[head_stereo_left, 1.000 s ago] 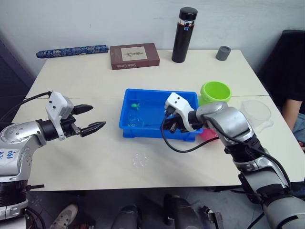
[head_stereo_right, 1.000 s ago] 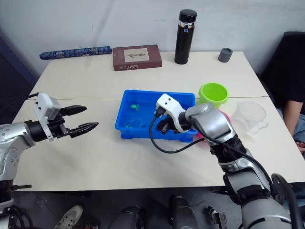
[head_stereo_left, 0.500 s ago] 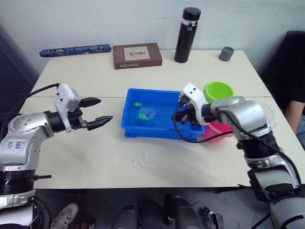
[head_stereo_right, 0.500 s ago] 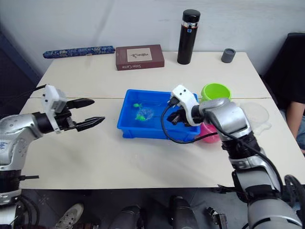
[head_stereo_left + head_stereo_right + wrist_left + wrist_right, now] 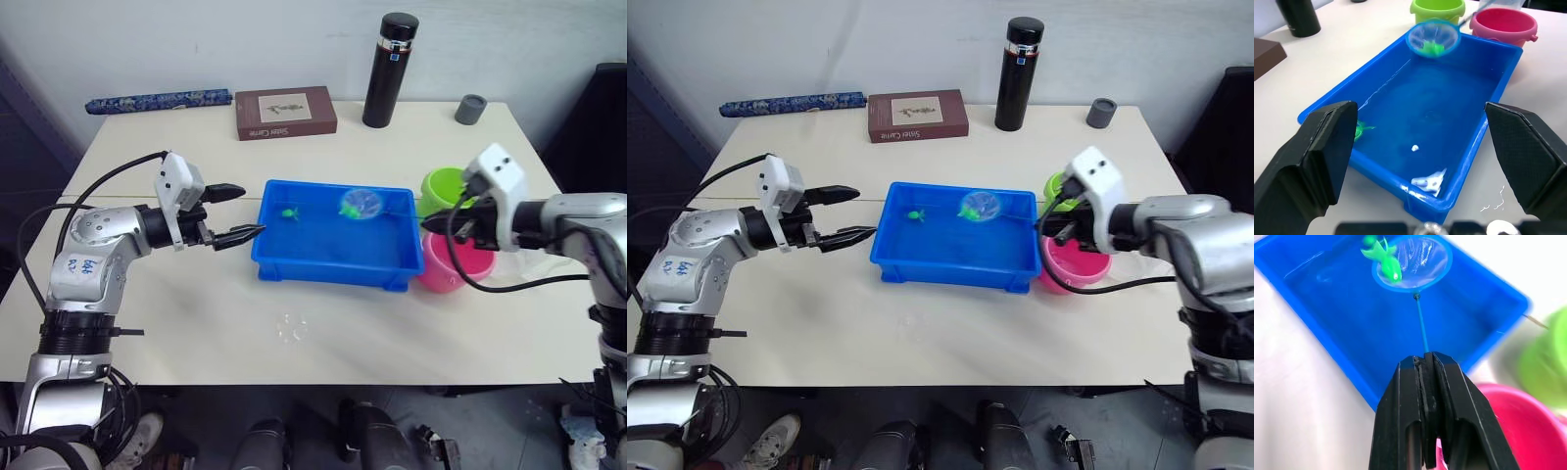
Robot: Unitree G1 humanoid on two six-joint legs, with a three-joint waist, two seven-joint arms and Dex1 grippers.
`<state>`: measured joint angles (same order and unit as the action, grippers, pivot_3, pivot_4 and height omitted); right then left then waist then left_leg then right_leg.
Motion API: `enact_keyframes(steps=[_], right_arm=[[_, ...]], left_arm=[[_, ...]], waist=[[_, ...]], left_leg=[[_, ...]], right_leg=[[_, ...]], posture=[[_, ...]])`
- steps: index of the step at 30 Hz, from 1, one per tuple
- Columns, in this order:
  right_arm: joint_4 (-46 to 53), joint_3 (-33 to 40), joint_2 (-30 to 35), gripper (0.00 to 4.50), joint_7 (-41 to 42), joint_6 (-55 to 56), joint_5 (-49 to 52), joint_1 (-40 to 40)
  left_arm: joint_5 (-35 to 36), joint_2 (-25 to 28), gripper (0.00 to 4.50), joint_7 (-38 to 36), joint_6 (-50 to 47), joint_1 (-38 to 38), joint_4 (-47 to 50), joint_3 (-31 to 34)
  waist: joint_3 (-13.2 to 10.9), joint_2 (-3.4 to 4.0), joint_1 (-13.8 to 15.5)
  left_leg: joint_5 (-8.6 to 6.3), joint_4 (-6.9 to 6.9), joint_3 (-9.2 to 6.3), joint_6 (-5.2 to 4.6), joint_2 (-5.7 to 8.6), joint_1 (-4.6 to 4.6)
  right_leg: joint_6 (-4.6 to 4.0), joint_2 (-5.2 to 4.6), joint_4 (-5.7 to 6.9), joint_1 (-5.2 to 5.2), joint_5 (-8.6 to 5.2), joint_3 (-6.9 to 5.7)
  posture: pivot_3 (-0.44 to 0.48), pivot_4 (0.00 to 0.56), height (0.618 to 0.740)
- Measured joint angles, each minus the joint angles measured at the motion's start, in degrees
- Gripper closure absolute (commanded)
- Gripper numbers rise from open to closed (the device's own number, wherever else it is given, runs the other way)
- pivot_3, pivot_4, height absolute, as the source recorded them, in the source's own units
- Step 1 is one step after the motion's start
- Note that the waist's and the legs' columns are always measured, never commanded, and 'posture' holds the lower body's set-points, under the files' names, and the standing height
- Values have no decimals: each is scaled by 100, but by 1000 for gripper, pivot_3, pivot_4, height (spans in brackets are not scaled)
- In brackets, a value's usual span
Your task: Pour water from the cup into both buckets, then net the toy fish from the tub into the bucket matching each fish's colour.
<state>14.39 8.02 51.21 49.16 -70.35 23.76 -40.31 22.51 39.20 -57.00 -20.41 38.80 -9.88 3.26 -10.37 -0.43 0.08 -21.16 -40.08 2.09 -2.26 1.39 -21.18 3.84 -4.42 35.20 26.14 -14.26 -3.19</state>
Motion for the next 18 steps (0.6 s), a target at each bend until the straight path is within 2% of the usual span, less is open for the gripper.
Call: enact_keyframes(steps=[4,7,11,18], right_arm=[[-99,565,357,4500,-224,22,11,213],[-398,643,479,4500,-502,238,-156,258],[-807,450,655,4500,-827,732,-525,286],[-921,-330,834,4500,-1164,1681,-1315,602]], left_arm=[[-88,-102,45,-121,152,361,-378,-119],[-203,-221,45,-198,303,618,-666,-184],[-311,-375,45,-266,473,791,-938,-256],[-460,-701,45,-416,721,1165,-1393,-373]], waist=[[0,0,9],[0,0,9],[0,0,0],[0,0,5]], left_leg=[[0,0,0,0,0,0],[1,-1,3,-2,2,1],[3,1,16,-1,5,-8],[9,-3,25,0,8,-9]], right_leg=[[0,0,-1,-1,0,0],[2,0,0,-1,1,2],[2,2,13,20,1,12],[2,4,25,26,1,17]], posture=[[0,150,740],[0,150,740],[0,150,740],[0,150,740]])
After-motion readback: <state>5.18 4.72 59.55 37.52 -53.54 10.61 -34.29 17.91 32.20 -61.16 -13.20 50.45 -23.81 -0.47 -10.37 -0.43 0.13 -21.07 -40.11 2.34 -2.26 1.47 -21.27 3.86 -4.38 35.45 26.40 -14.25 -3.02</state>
